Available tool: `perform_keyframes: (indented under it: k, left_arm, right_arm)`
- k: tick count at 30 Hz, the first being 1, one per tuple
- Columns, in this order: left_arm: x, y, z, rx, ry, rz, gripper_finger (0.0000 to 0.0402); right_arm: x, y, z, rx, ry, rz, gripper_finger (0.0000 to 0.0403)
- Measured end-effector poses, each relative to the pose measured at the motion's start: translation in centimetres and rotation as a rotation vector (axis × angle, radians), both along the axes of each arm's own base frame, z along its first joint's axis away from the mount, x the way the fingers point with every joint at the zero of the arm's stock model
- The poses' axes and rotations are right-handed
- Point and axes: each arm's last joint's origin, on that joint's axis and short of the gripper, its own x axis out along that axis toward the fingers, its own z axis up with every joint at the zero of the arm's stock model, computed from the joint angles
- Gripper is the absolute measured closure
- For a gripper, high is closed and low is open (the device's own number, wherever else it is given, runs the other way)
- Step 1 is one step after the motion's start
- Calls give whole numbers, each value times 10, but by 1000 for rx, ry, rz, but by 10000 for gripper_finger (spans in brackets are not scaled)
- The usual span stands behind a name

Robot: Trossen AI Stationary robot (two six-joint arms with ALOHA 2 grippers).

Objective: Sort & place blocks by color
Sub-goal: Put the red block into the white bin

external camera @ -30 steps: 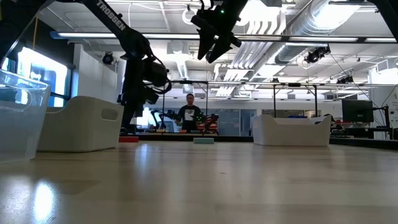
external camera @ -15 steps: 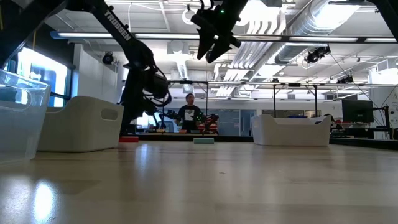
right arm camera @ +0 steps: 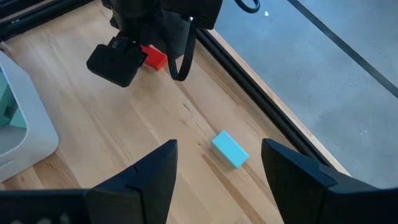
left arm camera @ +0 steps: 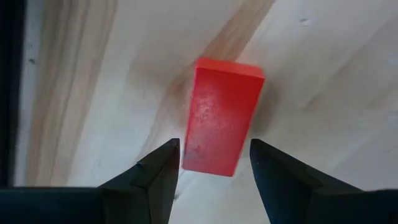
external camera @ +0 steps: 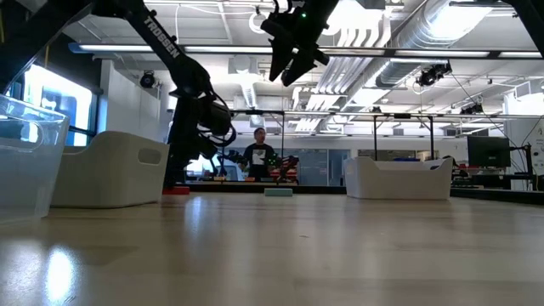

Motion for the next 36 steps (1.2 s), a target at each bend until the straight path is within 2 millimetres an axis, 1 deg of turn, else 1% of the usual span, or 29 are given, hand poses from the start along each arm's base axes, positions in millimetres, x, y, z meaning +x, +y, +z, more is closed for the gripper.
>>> perform_keyframes:
  k: [3,9,14,17,23,25,32,36]
  left_arm:
    - [-2,1,0,-24,-31,14,216]
    - [-5,5,-11,-48,-6,29,216]
    - [-2,4,-11,-37,10,8,218]
    - [-2,3,-11,-38,12,-3,234]
    - [-2,3,-11,-40,11,-21,298]
    - [-2,3,-11,-40,13,-21,300]
    - [-3,1,-5,-53,-18,-16,300]
    - [-5,-2,7,-48,-39,-15,300]
  right_arm:
    - [0,0,0,0,0,0,181]
    - [0,0,0,0,0,0,181]
    - [0,0,0,0,0,0,181]
    - [0,0,0,0,0,0,181]
    - [0,0,0,0,0,0,181]
    - [0,0,0,0,0,0,181]
    - [0,0,0,1,0,0,181]
    - [0,0,0,1,0,0,181]
